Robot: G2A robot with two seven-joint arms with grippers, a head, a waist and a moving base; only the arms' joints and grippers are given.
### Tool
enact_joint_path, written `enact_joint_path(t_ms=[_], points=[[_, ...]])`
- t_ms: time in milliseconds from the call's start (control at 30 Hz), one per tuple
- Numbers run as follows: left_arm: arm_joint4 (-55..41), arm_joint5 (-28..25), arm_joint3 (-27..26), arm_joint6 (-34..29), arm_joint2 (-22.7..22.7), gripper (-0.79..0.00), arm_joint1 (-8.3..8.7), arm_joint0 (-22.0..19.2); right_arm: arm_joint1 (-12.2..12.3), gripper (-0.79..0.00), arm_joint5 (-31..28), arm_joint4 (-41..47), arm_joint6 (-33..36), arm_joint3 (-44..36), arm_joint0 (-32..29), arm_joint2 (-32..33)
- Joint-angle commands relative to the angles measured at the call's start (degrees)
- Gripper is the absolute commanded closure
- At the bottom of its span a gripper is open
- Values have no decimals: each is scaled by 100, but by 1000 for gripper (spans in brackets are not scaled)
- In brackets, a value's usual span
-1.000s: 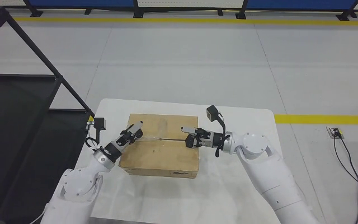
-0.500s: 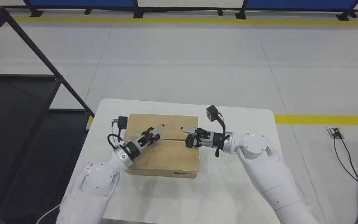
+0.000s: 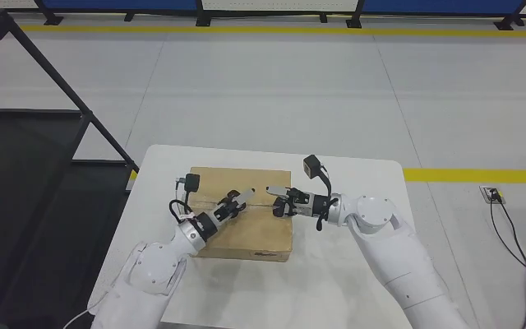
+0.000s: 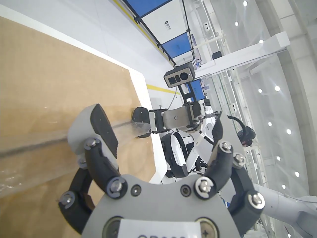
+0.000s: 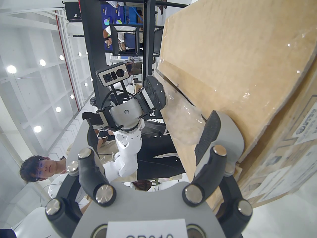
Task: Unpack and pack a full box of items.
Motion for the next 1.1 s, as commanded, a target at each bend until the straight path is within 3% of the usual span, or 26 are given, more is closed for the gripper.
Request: enact_joint_path(t_ms=[0, 300, 633, 900, 1067], points=[[-23, -42, -99, 45, -65, -785, 7, 54, 0, -785, 0, 0, 0, 0, 0, 0], [-291, -247, -518, 20, -556, -785, 74, 393, 0, -785, 0, 0, 0, 0, 0, 0], [-361, -361, -419, -47, -774, -785, 106, 500, 0, -785, 0, 0, 0, 0, 0, 0], [-100, -1068, -520, -34, -1189, -785, 181, 931, 0, -785, 0, 0, 0, 0, 0, 0], [-111, -1133, -498, 17, -1372, -785, 208, 1075, -6, -785, -20, 167, -23, -138, -66, -3]])
